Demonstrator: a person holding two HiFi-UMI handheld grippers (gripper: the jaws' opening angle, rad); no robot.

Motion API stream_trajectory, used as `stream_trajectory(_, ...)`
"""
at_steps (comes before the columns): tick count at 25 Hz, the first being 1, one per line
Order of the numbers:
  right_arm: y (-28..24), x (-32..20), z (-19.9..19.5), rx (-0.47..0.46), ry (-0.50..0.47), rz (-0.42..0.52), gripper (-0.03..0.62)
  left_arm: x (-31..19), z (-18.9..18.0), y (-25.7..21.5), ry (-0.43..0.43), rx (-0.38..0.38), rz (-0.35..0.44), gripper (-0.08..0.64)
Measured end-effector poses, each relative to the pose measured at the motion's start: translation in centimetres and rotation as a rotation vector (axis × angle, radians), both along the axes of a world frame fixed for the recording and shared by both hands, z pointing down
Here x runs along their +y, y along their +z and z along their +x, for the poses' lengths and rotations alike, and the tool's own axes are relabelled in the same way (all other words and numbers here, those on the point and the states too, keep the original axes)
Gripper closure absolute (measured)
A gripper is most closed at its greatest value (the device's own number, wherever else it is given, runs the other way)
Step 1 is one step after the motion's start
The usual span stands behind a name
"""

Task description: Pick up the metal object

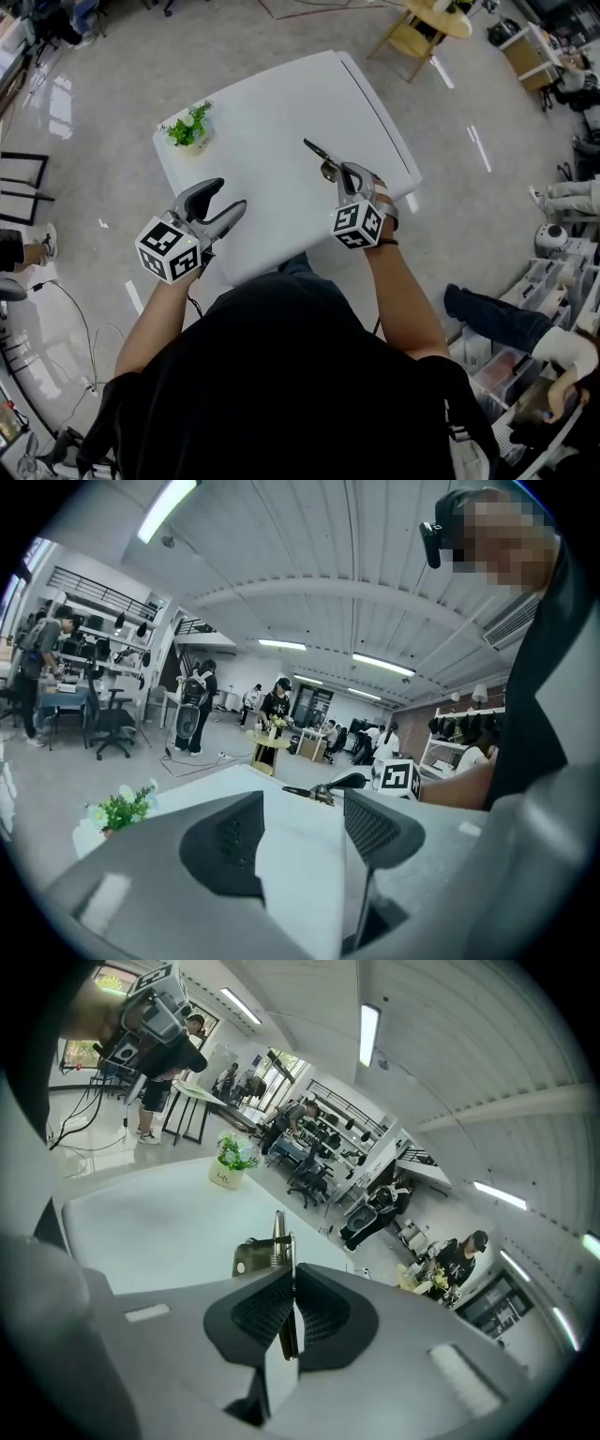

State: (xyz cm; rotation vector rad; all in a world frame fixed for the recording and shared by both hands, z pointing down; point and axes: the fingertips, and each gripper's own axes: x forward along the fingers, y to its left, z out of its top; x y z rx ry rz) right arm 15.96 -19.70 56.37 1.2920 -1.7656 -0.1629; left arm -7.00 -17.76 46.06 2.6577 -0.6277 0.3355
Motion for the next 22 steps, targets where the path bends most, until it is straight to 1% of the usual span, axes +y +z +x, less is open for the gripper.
stream_trajectory(11, -4.7, 2.4, 0.5, -0.039, 0.061, 0.097, 0.561, 0.8, -1.4, -3.2, -0.001, 0.008, 0.088, 0.175)
stream_trajectory(22, -8.7, 4.7, 0.1, -0.086, 0.102, 0.172, 0.561, 2.3, -3.0, -5.9, -0.005, 0.015, 0.143, 0.175)
